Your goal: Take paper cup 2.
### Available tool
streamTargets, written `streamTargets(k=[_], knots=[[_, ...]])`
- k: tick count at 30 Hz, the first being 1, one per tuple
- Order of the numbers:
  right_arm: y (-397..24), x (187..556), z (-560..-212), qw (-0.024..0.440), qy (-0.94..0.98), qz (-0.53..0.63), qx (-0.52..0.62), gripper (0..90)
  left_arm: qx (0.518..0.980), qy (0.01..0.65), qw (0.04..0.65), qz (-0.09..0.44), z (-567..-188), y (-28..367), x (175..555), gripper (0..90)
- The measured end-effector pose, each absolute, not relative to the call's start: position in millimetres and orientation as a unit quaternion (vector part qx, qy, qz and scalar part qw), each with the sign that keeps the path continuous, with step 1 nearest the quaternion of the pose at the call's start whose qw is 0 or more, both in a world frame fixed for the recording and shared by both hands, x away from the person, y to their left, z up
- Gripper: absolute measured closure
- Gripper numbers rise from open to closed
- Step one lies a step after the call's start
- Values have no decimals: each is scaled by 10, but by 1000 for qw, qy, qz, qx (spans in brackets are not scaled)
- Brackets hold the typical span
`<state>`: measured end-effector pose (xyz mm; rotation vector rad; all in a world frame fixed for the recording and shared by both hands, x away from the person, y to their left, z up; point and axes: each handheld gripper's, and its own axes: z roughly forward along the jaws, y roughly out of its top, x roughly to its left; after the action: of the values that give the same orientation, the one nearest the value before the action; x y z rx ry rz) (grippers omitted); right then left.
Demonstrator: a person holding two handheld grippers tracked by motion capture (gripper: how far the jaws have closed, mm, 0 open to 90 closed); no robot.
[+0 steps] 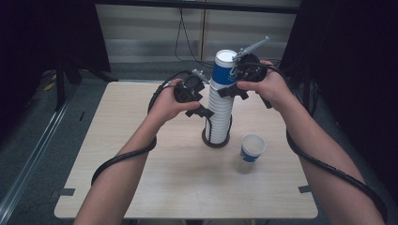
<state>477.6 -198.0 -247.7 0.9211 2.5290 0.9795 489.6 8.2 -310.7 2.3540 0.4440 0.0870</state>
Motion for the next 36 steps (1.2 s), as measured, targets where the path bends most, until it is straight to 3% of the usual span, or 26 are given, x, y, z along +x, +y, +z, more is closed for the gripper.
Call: streamTargets(k=[23,36], knots=[[-2010,4727,-2478,143,874,341,316,126,887,182,419,63,-2879,-116,4937,159],[-2023,4707,-2459,142,877,334,315,127,889,162,421,75,-2871,-145,4913,208]])
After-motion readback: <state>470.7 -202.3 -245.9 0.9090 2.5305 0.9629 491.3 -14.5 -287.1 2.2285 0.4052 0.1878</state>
